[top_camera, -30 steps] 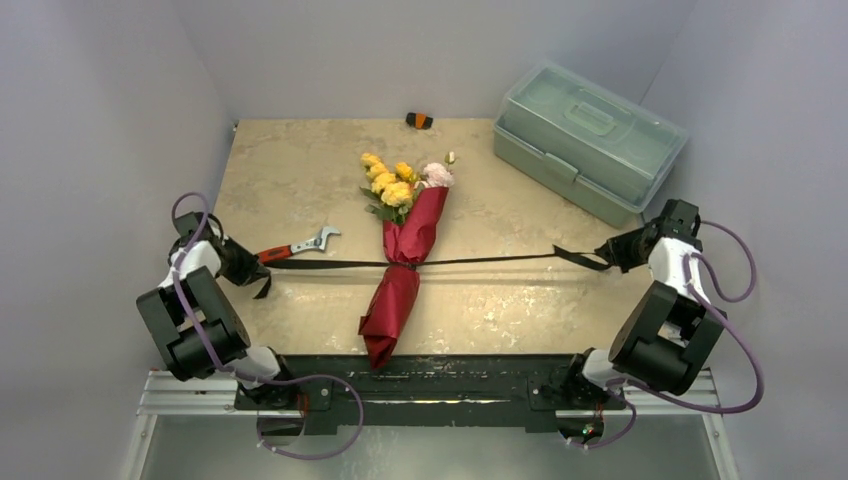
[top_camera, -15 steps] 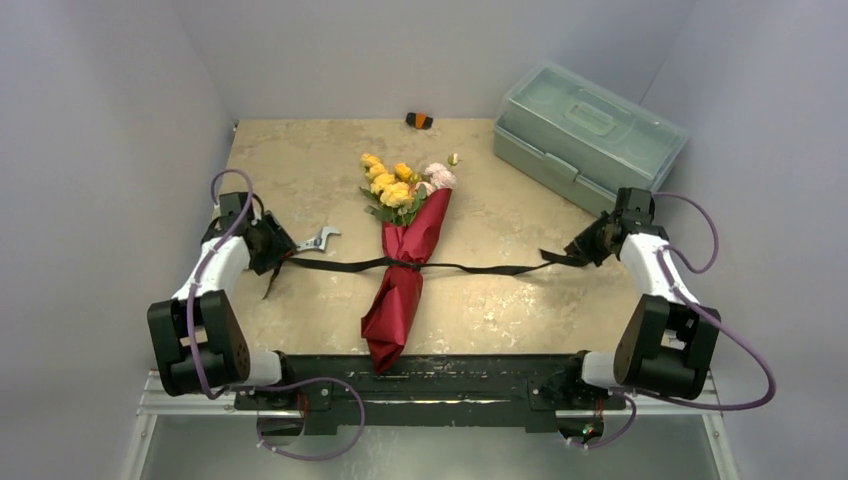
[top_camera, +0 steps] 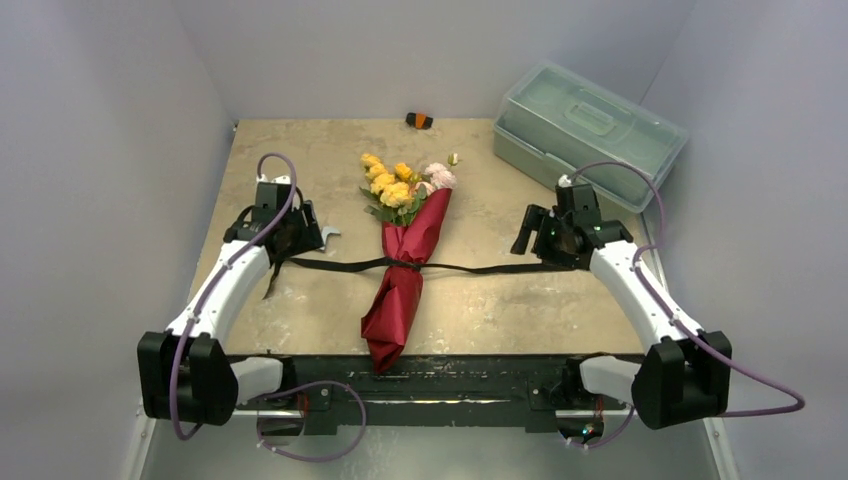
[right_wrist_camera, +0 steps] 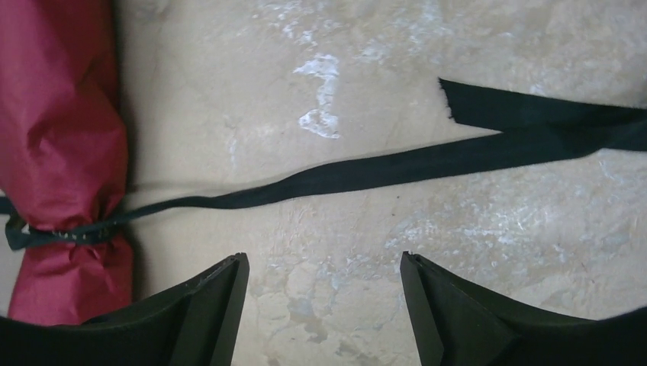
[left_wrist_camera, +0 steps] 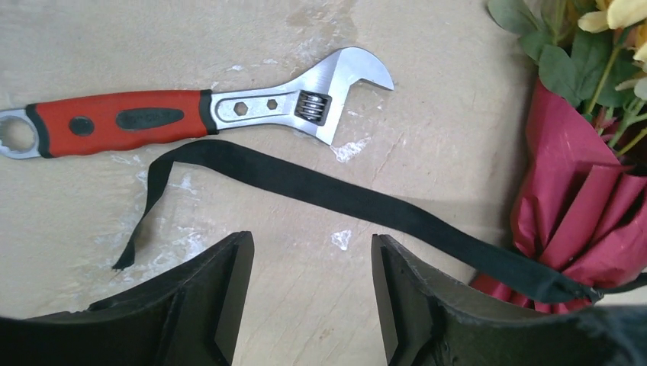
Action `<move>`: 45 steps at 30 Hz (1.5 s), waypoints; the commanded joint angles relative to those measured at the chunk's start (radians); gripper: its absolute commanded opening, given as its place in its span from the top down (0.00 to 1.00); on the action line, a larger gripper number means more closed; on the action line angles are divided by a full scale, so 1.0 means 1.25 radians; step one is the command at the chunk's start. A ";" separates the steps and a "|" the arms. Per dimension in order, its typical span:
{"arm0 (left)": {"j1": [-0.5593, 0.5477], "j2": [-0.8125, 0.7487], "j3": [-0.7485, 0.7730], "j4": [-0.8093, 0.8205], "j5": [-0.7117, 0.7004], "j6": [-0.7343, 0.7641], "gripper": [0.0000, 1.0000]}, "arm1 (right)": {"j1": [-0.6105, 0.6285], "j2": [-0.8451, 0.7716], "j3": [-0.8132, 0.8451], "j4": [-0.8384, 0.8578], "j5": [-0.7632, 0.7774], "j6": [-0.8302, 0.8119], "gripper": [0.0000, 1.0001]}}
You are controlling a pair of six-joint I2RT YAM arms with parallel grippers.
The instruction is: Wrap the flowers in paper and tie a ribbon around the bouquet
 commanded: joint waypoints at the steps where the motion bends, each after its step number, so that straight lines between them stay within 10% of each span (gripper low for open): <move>1: -0.034 -0.072 0.043 -0.052 -0.032 0.079 0.38 | 0.081 -0.007 0.005 0.032 -0.006 -0.109 0.20; 18: -0.114 -0.091 0.066 -0.085 0.063 0.078 0.39 | 0.269 0.195 0.040 0.116 0.098 -0.718 0.12; 28: -0.186 -0.057 0.067 -0.046 0.063 0.067 0.39 | 0.266 0.310 0.058 0.118 0.056 -0.811 0.17; 39: -0.256 -0.033 0.081 -0.048 0.030 0.093 0.38 | 0.262 0.427 0.126 0.112 -0.067 -0.852 0.36; 45: -0.259 -0.048 0.071 -0.050 0.030 0.085 0.38 | 0.262 0.463 0.138 0.066 -0.139 -0.840 0.69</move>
